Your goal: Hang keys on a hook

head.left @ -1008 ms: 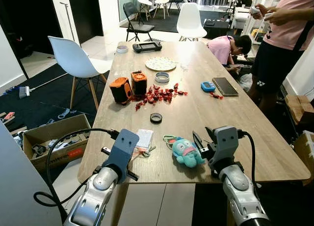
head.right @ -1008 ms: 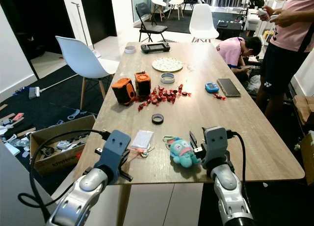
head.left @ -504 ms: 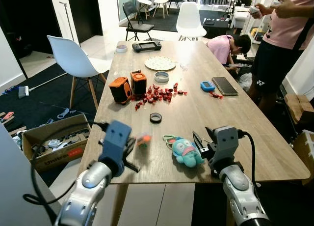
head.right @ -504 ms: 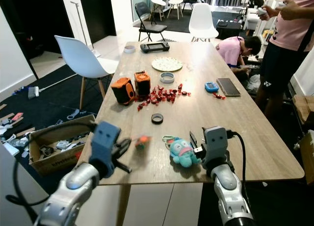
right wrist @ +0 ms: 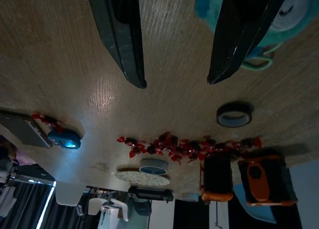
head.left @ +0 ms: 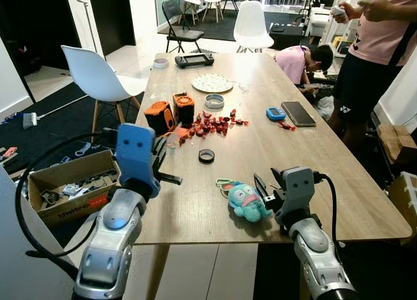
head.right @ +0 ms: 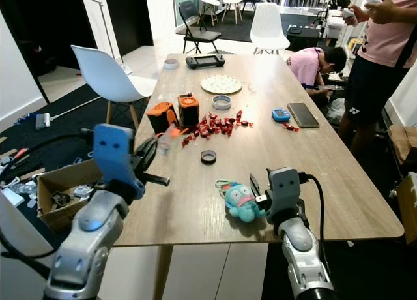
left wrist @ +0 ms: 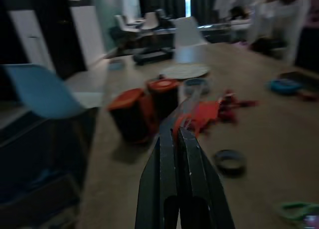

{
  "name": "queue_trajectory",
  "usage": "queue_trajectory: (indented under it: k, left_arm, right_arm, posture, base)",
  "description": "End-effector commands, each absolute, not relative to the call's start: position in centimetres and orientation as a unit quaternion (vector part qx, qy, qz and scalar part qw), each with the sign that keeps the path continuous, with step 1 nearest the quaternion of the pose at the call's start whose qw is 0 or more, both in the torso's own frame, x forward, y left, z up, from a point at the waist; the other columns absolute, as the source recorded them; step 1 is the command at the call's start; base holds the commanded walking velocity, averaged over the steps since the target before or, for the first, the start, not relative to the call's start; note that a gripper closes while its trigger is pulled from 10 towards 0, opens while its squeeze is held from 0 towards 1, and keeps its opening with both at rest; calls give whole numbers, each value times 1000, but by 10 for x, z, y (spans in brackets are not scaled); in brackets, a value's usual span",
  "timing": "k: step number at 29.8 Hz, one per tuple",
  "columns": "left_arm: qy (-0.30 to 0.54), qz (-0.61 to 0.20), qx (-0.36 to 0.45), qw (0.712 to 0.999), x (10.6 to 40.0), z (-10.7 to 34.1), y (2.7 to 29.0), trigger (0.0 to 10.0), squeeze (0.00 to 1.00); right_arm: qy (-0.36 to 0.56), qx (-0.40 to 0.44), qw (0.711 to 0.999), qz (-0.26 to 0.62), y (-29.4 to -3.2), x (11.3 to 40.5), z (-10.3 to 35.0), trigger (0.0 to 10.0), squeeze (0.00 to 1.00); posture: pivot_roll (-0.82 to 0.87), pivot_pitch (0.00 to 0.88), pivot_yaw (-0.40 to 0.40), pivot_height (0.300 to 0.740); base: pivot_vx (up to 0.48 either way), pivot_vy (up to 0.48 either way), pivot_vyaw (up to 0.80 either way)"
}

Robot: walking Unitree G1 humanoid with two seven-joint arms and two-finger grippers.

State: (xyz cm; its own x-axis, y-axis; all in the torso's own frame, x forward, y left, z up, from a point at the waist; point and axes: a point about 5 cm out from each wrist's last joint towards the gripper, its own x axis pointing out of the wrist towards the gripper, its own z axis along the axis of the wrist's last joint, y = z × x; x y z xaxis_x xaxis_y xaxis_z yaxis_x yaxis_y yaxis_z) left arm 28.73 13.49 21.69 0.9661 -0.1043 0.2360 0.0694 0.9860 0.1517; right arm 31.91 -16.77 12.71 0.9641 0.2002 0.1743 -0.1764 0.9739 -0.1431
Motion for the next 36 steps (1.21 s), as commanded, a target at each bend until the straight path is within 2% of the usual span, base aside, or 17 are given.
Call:
queue_trajectory:
  k: [1, 4, 8, 36]
  left_arm:
    - [-129, -39, 80, 988, 285, 215, 136, 10000, 0]
    - [-123, -98, 42, 987, 275, 212, 123, 10000, 0]
    - [-115, -125, 19, 985, 271, 210, 113, 10000, 0]
    - [-117, -118, 41, 985, 274, 204, 113, 10000, 0]
  right_arm:
    - [-107, -62, 988, 91, -167, 319, 131, 10000, 0]
    - [-120, -57, 988, 82, -166, 318, 136, 10000, 0]
    - [-133, -53, 987, 76, -168, 319, 142, 10000, 0]
    - [-134, -39, 987, 76, -166, 322, 142, 10000, 0]
  posture:
    - [121, 98, -14, 740]
    - [122, 98, -15, 740]
    - [122, 98, -18, 740]
    - [130, 76, -21, 740]
  base:
    - [0, 0, 0]
    - [0, 0, 0]
    - [0, 0, 0]
    - [0, 0, 0]
